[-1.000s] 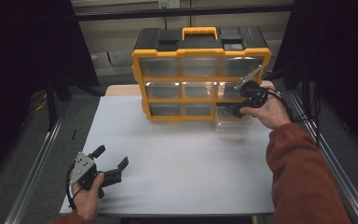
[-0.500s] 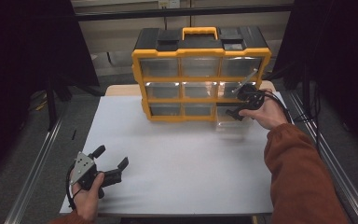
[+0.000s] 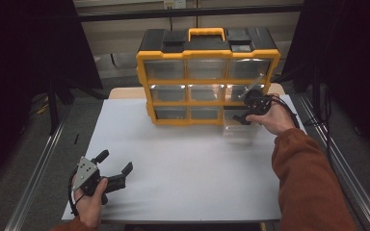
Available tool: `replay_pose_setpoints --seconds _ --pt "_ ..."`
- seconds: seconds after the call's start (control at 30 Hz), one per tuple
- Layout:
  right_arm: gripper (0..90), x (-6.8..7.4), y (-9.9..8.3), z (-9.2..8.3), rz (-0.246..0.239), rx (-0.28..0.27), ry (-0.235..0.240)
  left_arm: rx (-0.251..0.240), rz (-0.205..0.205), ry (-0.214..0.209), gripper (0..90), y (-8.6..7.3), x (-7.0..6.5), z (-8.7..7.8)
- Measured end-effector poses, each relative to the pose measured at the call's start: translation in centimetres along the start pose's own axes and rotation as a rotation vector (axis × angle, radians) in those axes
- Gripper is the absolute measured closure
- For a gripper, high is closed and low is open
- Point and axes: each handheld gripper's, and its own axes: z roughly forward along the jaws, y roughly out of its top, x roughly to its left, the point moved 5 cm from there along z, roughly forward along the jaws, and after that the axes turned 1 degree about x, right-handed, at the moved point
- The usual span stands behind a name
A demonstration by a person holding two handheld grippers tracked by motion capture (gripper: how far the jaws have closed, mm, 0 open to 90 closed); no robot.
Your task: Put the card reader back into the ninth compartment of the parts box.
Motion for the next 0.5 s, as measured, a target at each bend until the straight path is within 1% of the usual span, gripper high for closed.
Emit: replay_pose_setpoints --seconds 0.03,0.07,0.1,0.17,0.2,0.3,0.33,0.37,0.4,0.43,0.47,0.5 --pt "72.2 0.0 0.0 0.0 0.003 -0.002 -0.002 -0.001 0.000 -0.001 2.1 0.0 0.0 0.0" --pt "67.6 -0.1 0.1 0.0 0.006 -0.008 -0.006 0.000 0.001 -0.001 2.1 0.0 0.0 0.0" --pt "62.3 -0.2 0.1 -0.1 0.016 -0.011 -0.026 0.002 0.002 0.000 2.1 0.0 0.0 0.0" --pt "58.8 -0.3 0.1 -0.2 0.029 -0.016 -0.031 0.000 0.000 -0.001 2.1 0.0 0.0 0.0" --pt "55.2 -0.3 0.1 -0.3 0.029 -0.027 -0.034 -0.001 0.000 0.000 2.1 0.0 0.0 0.0" --pt "48.6 -0.3 0.0 -0.7 0.046 -0.038 -0.047 0.001 0.001 0.000 2.1 0.0 0.0 0.0" --pt "42.2 -0.2 0.1 -0.8 0.049 -0.053 -0.035 0.000 0.006 -0.001 2.1 0.0 0.0 0.0" --pt "38.6 -0.3 0.1 -0.9 0.051 -0.061 -0.037 0.001 0.003 0.000 2.1 0.0 0.0 0.0" --pt "37.9 -0.3 0.1 -1.1 0.056 -0.066 -0.044 0.001 0.003 0.003 2.1 0.0 0.0 0.0" --pt "34.9 -0.3 0.1 -1.2 0.068 -0.073 -0.058 0.001 0.003 0.003 2.1 0.0 0.0 0.0" --pt "30.9 -0.3 0.1 -1.4 0.069 -0.089 -0.058 -0.001 -0.001 0.000 2.1 0.0 -0.1 0.0" --pt "29.4 -0.3 0.1 -1.4 0.074 -0.096 -0.061 -0.003 0.003 -0.001 2.1 0.0 0.0 0.0"
